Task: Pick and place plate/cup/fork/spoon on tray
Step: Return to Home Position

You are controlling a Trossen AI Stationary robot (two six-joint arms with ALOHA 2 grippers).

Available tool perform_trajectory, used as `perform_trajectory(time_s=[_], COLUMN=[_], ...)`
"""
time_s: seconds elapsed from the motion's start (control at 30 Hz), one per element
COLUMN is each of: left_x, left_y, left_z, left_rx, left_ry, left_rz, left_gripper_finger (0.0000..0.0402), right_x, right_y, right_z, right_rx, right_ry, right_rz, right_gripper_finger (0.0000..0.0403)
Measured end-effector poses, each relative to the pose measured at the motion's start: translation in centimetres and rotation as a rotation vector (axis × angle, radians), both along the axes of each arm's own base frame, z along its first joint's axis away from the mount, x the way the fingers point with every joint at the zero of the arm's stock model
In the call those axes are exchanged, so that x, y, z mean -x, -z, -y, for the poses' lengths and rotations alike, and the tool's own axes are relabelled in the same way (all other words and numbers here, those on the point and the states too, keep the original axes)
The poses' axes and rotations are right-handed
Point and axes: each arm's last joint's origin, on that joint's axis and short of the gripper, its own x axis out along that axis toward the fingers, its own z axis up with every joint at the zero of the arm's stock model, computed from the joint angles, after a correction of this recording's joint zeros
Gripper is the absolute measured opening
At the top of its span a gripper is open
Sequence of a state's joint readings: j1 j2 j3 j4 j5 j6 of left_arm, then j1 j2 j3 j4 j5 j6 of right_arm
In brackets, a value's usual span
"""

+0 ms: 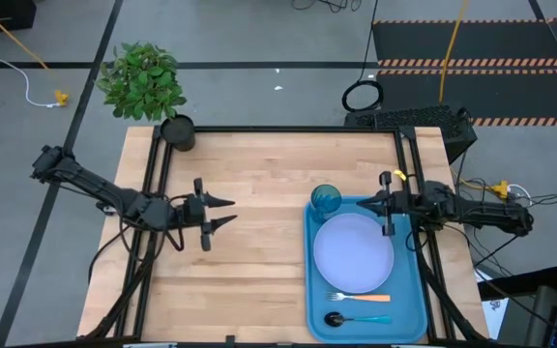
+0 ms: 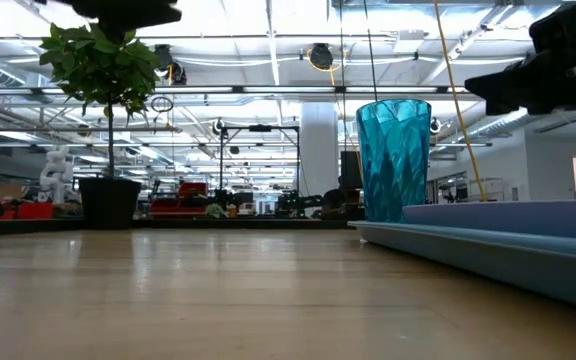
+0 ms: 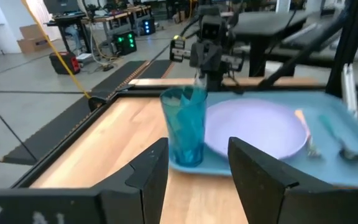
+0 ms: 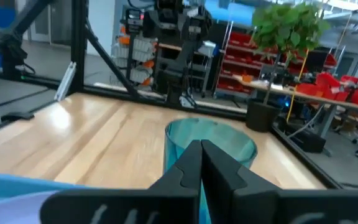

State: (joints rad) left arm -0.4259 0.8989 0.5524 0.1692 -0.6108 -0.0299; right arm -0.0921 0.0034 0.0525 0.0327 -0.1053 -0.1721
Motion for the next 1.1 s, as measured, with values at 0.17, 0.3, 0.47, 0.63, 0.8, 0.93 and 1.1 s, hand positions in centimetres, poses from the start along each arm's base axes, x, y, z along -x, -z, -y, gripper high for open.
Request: perform_trajectory(time_s=[0.17, 0.3, 0.47, 0.63, 0.8, 0.93, 1.1], left_x=[0.5, 1.6, 3.3, 4.3, 4.8, 4.9, 5.2], left_y=[2.4, 4.4, 6.3, 7.7, 8.5, 8.8, 10.3], left_z=[-0.7, -1.8, -2.6, -3.2, -3.5, -3.5, -4.0], left_rx=[-0.033, -0.031, -0.007, 0.004, -0.013, -0.058, -0.065], left_ry=[-0.024, -0.044, 0.047, 0.087, 0.141, 0.204, 0.181], left_rz=[-0.008, -0.001, 0.029, 0.063, 0.058, 0.049, 0.035], left_gripper_finger=[0.017, 0.017, 0.0137, 0.0057, 0.0007, 0.0013, 0.0004], right_x=[-0.1, -0.1, -0.1, -0.1, -0.1, -0.1, -0.1], right_y=[0.3, 0.3, 0.2, 0.2, 0.2, 0.2, 0.2], right_z=[0.0, 0.0, 0.0, 0.0, 0.0, 0.0, 0.0], right_rx=[-0.004, -0.003, -0.05, -0.057, -0.057, -0.056, -0.056], right_ry=[0.0, -0.001, -0.001, -0.002, -0.002, -0.002, -0.002], right_rz=[-0.028, -0.017, -0.013, -0.012, -0.011, -0.011, -0.011], right_gripper_finger=[0.0, 0.0, 0.0, 0.0, 0.0, 0.0, 0.0])
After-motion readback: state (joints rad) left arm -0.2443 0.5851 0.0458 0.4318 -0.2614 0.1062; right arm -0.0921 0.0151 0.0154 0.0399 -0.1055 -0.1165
